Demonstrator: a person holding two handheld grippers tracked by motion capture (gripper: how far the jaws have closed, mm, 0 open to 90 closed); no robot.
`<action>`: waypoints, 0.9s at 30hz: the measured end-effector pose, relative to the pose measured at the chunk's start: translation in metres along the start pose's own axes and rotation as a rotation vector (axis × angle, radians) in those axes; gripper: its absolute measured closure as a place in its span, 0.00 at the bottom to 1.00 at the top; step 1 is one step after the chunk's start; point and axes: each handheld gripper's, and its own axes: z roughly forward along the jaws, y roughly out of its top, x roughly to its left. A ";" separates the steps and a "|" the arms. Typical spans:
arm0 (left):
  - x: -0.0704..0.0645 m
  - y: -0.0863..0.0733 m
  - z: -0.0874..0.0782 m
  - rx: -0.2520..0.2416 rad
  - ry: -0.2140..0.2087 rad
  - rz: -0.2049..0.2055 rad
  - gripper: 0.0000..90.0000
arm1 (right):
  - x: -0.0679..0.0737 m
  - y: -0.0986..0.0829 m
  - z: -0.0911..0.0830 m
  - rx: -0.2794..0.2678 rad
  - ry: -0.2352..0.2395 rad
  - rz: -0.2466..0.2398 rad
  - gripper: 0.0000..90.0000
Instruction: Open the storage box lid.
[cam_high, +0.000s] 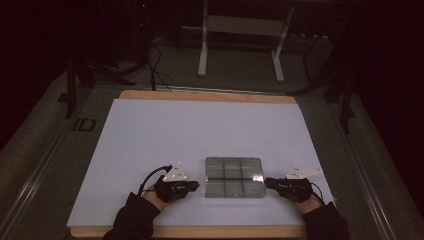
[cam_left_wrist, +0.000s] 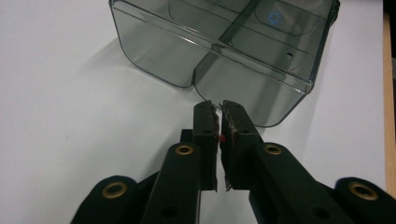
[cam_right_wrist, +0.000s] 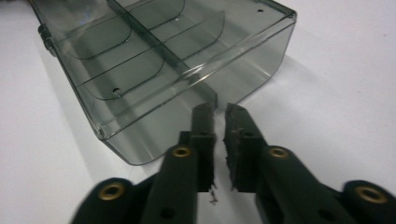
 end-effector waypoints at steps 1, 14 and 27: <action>0.000 0.001 0.001 0.009 -0.009 0.000 1.00 | 0.001 0.000 0.001 0.003 0.003 -0.004 0.98; -0.002 0.006 0.006 0.000 -0.038 0.013 1.00 | 0.003 0.002 0.000 -0.009 0.030 -0.015 1.00; -0.004 0.009 0.008 -0.009 -0.052 0.026 1.00 | 0.003 0.002 -0.001 -0.017 0.038 -0.014 1.00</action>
